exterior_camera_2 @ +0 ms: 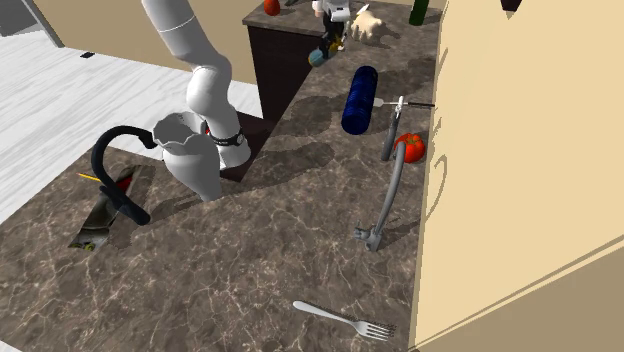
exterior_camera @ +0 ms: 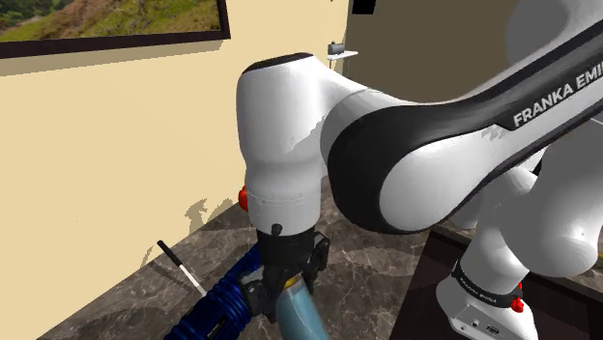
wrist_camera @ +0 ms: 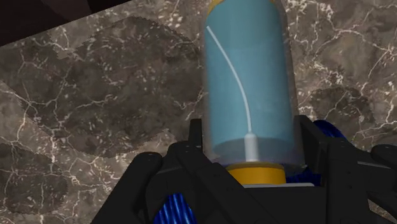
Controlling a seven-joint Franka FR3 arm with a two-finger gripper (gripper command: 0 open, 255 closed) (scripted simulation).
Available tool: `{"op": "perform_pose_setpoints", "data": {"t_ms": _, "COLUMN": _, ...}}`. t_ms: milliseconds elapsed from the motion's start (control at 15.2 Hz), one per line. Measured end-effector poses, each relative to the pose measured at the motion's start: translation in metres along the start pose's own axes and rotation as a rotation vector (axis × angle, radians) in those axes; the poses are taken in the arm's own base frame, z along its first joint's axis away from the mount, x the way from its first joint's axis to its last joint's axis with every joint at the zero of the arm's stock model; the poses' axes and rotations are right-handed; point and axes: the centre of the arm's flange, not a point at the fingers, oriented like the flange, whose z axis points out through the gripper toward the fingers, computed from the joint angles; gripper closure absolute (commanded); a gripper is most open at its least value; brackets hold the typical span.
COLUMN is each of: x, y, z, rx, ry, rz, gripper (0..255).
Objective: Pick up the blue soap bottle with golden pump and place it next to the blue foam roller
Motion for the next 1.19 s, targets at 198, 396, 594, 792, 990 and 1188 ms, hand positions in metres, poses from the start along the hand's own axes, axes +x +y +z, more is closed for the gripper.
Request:
{"op": "perform_pose_setpoints", "data": {"t_ms": 198, "x": -0.024, "y": -0.033, "z": 0.005, "rx": 0.0, "ry": 0.0, "rz": 0.0, "gripper": 255}}
{"op": "perform_pose_setpoints", "data": {"t_ms": 396, "x": -0.041, "y": -0.066, "z": 0.008, "rx": 0.0, "ry": 0.0, "rz": 0.0, "gripper": 255}}
{"op": "perform_pose_setpoints", "data": {"t_ms": 594, "x": -0.066, "y": -0.097, "z": 0.015, "rx": 0.0, "ry": -0.001, "rz": -0.001, "gripper": 255}}
{"op": "perform_pose_setpoints", "data": {"t_ms": 792, "x": -0.091, "y": -0.128, "z": 0.018, "rx": 0.001, "ry": -0.003, "rz": -0.002, "gripper": 255}}
{"op": "perform_pose_setpoints", "data": {"t_ms": 990, "x": -0.102, "y": -0.15, "z": 0.028, "rx": 0.001, "ry": -0.001, "rz": 0.0, "gripper": 255}}
{"op": "perform_pose_setpoints", "data": {"t_ms": 1188, "x": -0.102, "y": -0.152, "z": 0.042, "rx": 0.001, "ry": -0.001, "rz": 0.002, "gripper": 255}}
